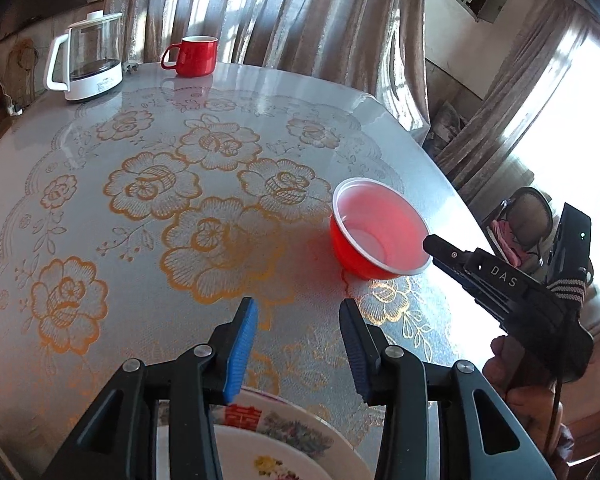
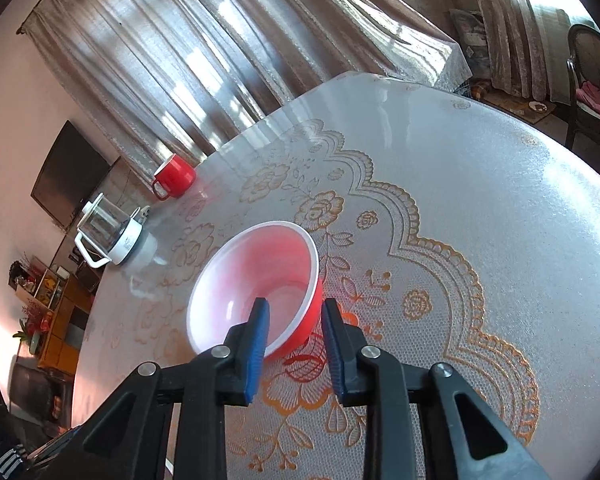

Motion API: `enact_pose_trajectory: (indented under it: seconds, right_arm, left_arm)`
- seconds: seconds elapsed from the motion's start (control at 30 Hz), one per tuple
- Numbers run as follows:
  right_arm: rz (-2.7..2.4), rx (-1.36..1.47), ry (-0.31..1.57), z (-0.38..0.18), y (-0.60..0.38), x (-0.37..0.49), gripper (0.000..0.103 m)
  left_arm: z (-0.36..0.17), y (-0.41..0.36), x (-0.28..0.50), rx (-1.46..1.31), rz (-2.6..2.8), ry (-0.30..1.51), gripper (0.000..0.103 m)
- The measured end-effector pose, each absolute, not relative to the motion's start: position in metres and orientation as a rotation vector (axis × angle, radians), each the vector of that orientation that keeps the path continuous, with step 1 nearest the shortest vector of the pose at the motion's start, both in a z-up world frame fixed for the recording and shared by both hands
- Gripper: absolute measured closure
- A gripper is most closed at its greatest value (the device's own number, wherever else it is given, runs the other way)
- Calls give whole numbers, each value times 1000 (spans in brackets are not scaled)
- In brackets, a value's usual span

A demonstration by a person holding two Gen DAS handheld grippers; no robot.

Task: Organize plates and bowls
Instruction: 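Move the left gripper to the rim of the red bowl, then grasp the red bowl rim with the left gripper and lift it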

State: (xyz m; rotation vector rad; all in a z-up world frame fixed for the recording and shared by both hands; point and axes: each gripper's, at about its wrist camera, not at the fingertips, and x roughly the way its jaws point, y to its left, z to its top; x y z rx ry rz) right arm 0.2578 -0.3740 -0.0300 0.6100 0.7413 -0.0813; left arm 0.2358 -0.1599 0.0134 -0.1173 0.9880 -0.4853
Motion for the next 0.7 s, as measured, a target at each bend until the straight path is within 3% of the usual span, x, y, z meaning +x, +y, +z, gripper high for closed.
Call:
enact_pose_trajectory:
  seconds: [0.3, 0.47, 0.6, 0.7]
  right_arm:
    - [-74, 577, 765, -38, -370, 274, 90]
    - [-70, 571, 775, -41, -369, 275, 90]
    - [-51, 572, 776, -40, -369, 276, 90]
    - [-52, 548, 782, -39, -365, 276, 90]
  left_arm:
    - [8, -200, 276, -129, -528, 1009, 67]
    - [-12, -215, 299, -140, -500, 1068, 67]
    - [-18, -216, 298, -162, -552, 1092, 85]
    - [-10, -216, 285, -106, -565, 1045, 85]
